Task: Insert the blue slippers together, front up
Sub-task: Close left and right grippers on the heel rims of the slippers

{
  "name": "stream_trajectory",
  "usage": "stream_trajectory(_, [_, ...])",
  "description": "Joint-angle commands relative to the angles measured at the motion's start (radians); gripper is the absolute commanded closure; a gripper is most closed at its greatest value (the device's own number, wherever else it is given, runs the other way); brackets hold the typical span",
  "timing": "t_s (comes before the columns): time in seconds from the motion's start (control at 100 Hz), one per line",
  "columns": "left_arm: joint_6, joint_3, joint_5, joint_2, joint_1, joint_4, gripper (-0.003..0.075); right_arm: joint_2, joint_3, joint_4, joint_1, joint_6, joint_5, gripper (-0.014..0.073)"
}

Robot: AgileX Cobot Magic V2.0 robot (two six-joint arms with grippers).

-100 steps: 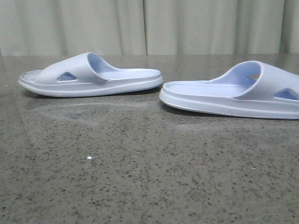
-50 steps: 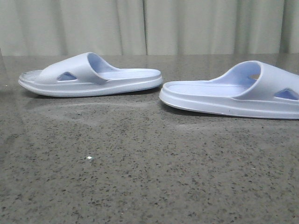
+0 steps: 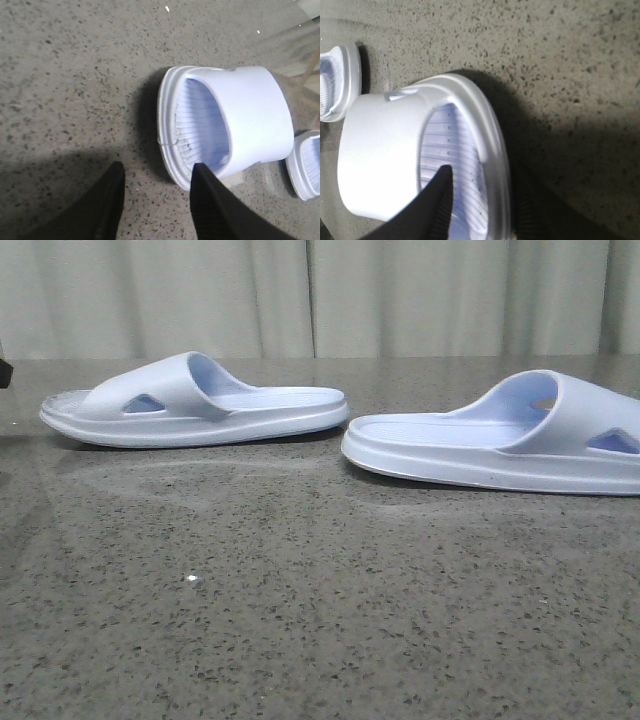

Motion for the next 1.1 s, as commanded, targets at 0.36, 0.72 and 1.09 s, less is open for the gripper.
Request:
stream_trajectory(0.36, [-0.001, -0.028, 0.045, -0.038, -0.028, -0.048, 0.0452, -0.029, -0.028, -0.002, 0.042, -0.017, 0.021, 0.0701])
stream_trajectory(0.72, [-0.001, -0.029, 0.040, -0.038, -0.028, -0.039, 0.0452, -0.029, -0.028, -0.004, 0.042, -0.017, 0.016, 0.0701])
stream_trajectory(1.09, [-0.001, -0.062, 0.005, -0.036, -0.040, -0.068, 0.0452, -0.029, -0.028, 0.008, 0.042, -0.017, -0.002, 0.0701])
